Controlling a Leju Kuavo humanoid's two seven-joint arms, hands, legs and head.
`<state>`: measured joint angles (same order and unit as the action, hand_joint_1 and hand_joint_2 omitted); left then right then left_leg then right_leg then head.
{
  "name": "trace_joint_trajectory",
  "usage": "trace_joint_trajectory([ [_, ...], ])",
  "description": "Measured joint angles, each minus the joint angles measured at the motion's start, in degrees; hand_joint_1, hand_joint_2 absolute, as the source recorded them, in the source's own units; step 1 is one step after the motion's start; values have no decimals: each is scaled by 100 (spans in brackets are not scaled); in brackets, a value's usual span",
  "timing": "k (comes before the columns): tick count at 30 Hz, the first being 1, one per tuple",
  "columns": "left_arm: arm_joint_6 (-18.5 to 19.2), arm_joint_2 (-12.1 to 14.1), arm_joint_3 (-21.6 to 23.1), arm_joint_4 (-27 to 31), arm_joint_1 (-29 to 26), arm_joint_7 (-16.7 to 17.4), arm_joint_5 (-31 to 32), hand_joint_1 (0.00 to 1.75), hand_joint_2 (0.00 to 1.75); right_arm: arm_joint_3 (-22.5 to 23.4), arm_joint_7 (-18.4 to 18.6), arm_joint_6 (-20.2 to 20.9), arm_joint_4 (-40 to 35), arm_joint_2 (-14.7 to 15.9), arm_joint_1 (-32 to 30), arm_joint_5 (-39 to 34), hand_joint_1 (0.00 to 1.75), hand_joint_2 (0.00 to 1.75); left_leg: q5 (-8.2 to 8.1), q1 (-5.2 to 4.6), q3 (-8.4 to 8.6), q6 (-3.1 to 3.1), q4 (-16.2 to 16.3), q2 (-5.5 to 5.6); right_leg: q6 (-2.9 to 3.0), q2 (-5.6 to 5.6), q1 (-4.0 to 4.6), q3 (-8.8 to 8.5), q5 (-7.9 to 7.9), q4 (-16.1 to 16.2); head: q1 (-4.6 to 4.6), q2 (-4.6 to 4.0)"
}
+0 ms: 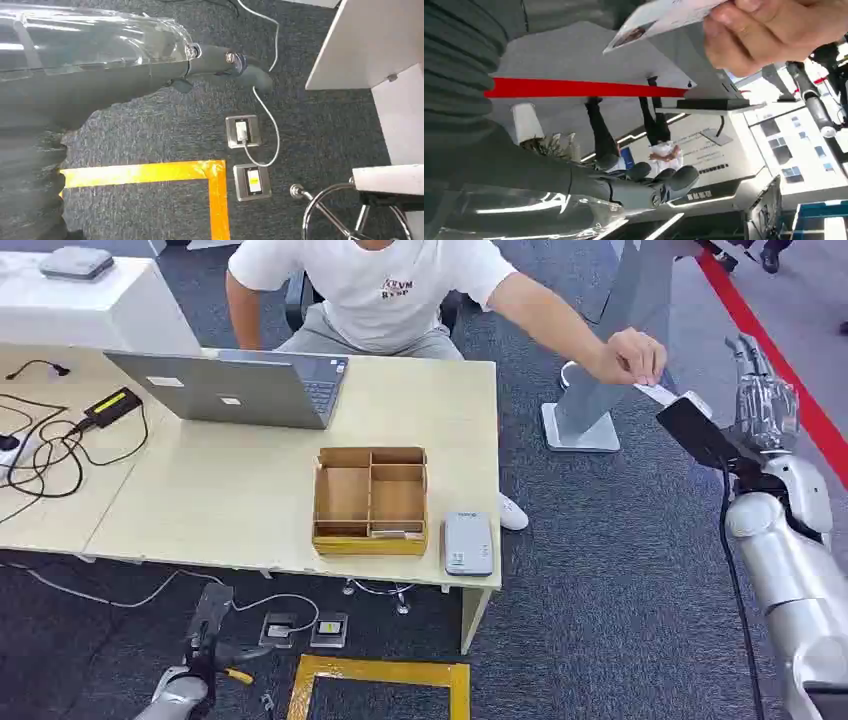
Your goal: Pass the card to the sensor for recognition and then transmit it.
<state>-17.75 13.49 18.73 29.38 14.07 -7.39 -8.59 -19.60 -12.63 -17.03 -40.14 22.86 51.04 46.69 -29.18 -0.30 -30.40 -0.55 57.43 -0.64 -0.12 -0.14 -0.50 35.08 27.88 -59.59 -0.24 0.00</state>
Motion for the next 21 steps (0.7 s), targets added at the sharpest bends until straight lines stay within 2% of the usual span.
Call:
trace_joint_trajectory([
  [21, -61, 0, 127, -123, -35, 57, -162, 0, 175, -147, -138, 92, 409, -11, 124, -177, 175, 175, 0, 0, 0, 0, 2, 0, 0, 2, 0, 2, 0, 0, -2, 0],
])
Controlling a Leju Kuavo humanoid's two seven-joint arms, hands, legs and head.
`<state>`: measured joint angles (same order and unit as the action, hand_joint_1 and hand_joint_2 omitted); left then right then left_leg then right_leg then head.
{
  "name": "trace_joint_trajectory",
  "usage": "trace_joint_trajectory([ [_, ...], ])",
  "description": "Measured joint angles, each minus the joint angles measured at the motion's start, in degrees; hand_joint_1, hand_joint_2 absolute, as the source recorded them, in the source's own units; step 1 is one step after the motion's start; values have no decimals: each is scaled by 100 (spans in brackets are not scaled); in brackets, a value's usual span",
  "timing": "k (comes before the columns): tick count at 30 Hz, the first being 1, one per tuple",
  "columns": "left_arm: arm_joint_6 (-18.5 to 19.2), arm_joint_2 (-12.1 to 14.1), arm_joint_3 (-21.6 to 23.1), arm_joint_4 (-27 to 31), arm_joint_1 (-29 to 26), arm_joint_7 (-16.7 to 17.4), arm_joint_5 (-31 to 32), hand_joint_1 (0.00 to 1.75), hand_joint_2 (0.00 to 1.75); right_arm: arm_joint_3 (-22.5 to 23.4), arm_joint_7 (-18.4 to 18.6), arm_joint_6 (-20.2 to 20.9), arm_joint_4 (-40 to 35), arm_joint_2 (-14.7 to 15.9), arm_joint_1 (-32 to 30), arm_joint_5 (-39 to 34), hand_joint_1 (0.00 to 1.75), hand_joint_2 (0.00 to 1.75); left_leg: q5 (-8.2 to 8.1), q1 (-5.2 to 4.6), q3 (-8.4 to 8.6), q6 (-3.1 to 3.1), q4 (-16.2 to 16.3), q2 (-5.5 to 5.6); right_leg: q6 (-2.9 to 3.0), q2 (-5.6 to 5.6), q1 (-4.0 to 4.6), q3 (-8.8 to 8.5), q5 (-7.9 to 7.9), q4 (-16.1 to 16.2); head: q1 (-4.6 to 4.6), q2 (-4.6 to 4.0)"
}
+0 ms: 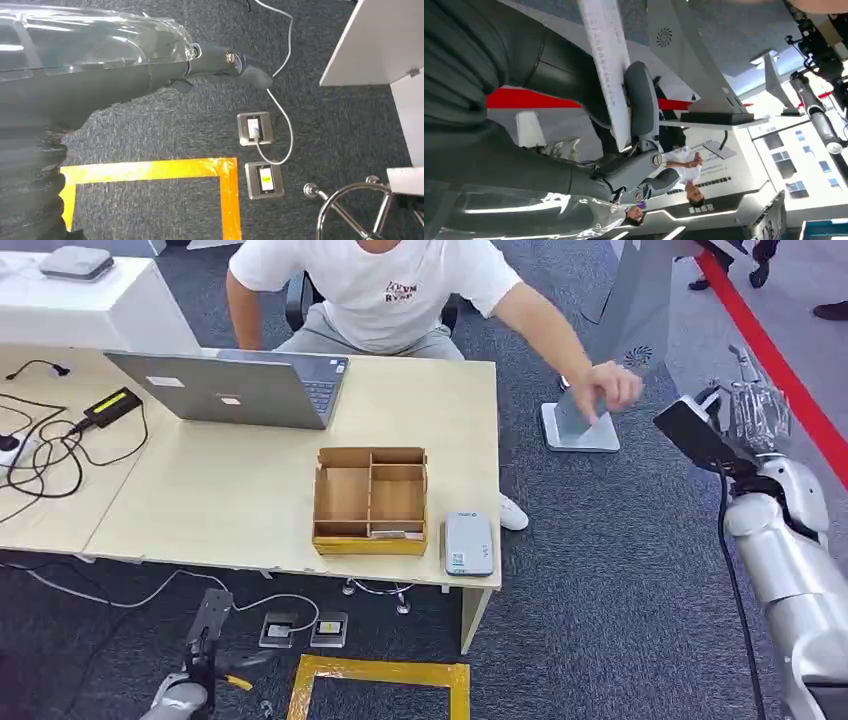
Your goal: Pass the card to the sensor for recognition and then transmit it.
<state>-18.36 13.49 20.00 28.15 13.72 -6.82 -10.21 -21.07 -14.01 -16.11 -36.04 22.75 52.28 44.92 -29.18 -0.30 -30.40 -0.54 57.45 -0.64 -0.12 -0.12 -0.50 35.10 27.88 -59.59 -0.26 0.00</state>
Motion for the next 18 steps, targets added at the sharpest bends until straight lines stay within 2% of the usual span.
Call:
trace_joint_trajectory([
  [11, 9, 0, 70, -74, 42, 0, -98, 0, 175, -61, -50, 31, 28, 11, -2, -129, 175, 175, 0, 0, 1, 0, 1, -2, 0, 8, 0, 0, 0, 0, 2, 0],
  [18, 15, 2, 151, -122, 70, -57, -234, 0, 175, -94, 223, 640, -500, 11, -260, -216, 175, 175, 0, 1, 1, 0, 1, -2, 0, 7, 1, 0, 0, 0, 2, 0],
])
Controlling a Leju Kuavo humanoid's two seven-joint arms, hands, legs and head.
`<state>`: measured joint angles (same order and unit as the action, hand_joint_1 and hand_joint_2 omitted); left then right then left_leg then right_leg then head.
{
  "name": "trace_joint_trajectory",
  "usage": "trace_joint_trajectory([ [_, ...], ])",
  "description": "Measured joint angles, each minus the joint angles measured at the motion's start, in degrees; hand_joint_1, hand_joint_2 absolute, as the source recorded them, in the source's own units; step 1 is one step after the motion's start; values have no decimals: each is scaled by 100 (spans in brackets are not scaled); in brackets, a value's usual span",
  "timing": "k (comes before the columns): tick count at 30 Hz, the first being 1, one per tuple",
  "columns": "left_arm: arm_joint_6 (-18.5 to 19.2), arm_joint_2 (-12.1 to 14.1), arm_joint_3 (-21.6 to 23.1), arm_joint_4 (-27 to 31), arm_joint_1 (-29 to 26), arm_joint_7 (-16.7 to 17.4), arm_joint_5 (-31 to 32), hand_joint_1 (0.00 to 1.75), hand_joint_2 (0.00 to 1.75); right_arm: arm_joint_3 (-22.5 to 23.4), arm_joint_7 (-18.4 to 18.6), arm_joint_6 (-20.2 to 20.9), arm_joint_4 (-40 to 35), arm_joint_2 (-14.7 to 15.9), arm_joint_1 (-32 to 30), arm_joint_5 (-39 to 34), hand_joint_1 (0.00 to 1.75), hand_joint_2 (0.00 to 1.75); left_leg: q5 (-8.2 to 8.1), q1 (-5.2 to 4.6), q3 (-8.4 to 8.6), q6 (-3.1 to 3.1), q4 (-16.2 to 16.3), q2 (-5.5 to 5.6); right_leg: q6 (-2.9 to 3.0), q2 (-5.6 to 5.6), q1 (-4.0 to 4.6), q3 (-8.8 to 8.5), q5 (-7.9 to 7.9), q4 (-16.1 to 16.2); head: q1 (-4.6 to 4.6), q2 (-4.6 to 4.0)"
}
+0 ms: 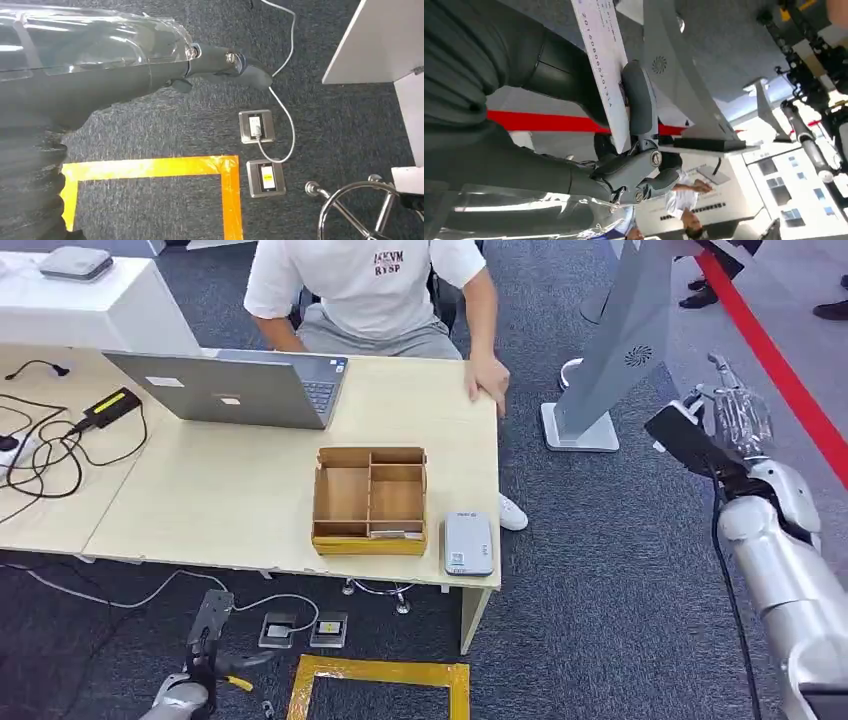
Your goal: Pass the card to the sensor for recognition and then transmit it.
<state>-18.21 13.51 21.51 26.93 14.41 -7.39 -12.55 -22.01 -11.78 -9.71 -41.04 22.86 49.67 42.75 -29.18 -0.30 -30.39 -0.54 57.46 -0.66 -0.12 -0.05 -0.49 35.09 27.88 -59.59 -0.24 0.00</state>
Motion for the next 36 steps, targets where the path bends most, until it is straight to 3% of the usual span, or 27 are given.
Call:
trace_joint_trajectory([
  [8, 52, 13, 4, -61, 0, -7, -138, 0, 175, -125, 731, 866, -1420, 0, -944, -70, 175, 175, -1, 5, -2, 1, -1, 1, 0, -1, 4, 0, 1, 0, 0, 0],
  [13, 52, 39, 96, -129, -6, -7, -238, 0, 175, -371, 1006, 1074, -2676, -37, -1730, 33, 175, 175, -3, 8, -6, 3, -3, 1, 3, -3, 8, 2, 3, 0, -4, 0],
  [21, 35, 55, 144, -179, -38, -7, -310, 0, 175, -700, 1102, 1006, -3185, -249, -2222, 81, 175, 175, -2, 10, -5, 4, -3, 1, 3, 0, 10, 2, 2, 0, -2, 0],
  [31, -4, 66, 146, -197, -50, -7, -358, 0, 175, -780, 1111, 1010, -3233, -310, -2241, 94, 175, 175, -1, 10, -5, 5, -3, 1, 3, -1, 10, 1, 2, 0, 0, 0],
  [36, -24, 94, 146, -199, -119, -2, -424, 0, 175, -857, 1028, 1019, -3155, -507, -2187, 271, 175, 175, -1, 10, -6, 6, -3, 1, 3, -1, 10, 2, 2, 0, -2, 0],
])
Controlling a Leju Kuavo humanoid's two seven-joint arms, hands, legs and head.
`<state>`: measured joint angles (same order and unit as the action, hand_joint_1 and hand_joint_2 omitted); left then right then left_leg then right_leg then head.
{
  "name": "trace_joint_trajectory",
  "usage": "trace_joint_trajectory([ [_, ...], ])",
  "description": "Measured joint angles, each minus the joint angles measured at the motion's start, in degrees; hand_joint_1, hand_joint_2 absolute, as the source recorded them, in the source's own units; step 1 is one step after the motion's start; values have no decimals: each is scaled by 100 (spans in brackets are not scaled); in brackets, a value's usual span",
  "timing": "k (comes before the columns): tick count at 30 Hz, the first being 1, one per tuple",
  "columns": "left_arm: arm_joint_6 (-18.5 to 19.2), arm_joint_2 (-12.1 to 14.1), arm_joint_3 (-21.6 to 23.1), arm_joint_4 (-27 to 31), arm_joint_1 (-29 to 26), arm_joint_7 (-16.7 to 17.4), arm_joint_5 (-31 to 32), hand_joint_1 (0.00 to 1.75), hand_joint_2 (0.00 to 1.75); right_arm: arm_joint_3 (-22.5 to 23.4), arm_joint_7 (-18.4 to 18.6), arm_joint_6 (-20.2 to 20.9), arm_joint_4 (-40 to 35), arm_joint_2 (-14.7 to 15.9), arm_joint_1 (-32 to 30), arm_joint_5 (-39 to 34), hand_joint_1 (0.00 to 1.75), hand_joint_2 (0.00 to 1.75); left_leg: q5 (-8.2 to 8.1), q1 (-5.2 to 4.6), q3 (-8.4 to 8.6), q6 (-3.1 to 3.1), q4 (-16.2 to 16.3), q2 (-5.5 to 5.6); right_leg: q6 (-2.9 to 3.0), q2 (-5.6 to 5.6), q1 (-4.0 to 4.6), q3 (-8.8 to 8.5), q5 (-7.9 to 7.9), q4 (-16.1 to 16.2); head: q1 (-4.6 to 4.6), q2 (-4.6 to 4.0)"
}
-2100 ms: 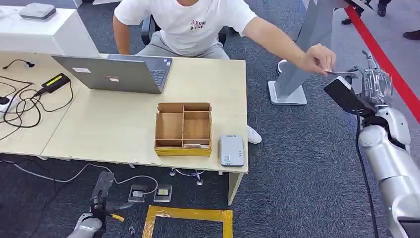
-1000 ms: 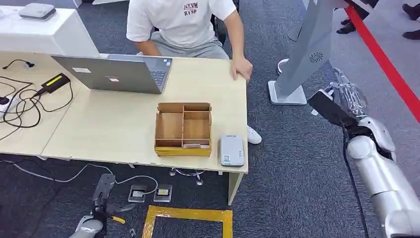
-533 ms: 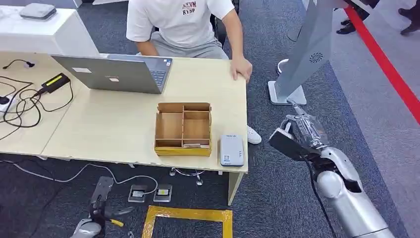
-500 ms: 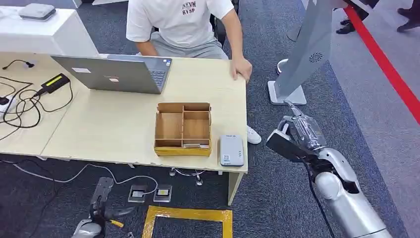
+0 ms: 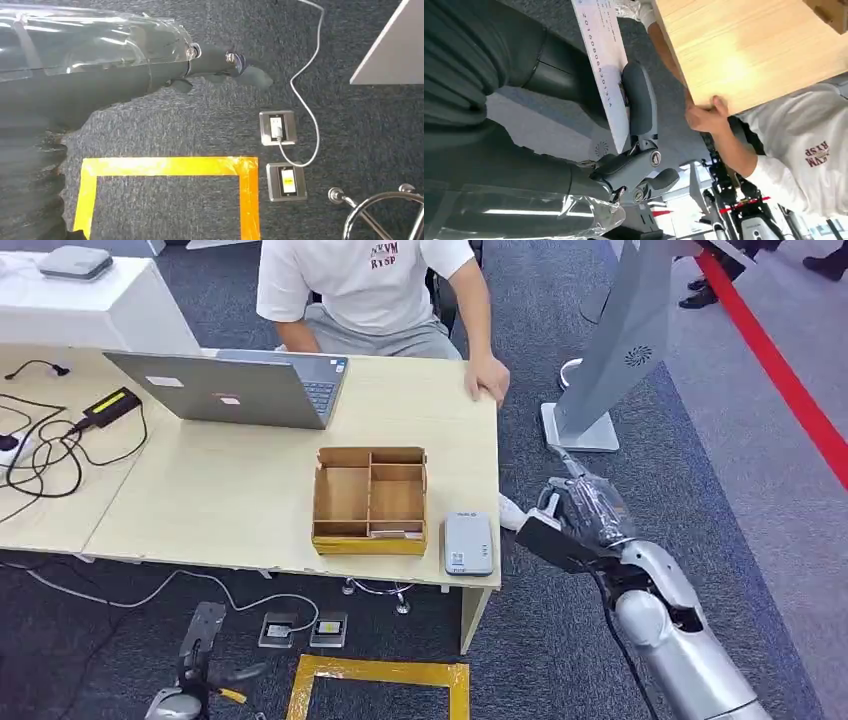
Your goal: Pass the card to the sensor for recognition and then transmit it.
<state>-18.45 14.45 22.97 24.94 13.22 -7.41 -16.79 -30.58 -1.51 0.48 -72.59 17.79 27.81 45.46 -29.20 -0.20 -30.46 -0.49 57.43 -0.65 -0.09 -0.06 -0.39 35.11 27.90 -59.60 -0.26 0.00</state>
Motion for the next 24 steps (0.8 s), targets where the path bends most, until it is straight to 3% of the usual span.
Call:
trace_joint_trajectory([
  [24, -13, 0, 42, 2, 1, 79, 15, 0, 175, -302, -330, -376, 1620, -897, 732, 109, 175, 175, 3, 0, 1, 4, 0, -1, 0, 2, 1, 0, 0, -1, 2, 0],
])
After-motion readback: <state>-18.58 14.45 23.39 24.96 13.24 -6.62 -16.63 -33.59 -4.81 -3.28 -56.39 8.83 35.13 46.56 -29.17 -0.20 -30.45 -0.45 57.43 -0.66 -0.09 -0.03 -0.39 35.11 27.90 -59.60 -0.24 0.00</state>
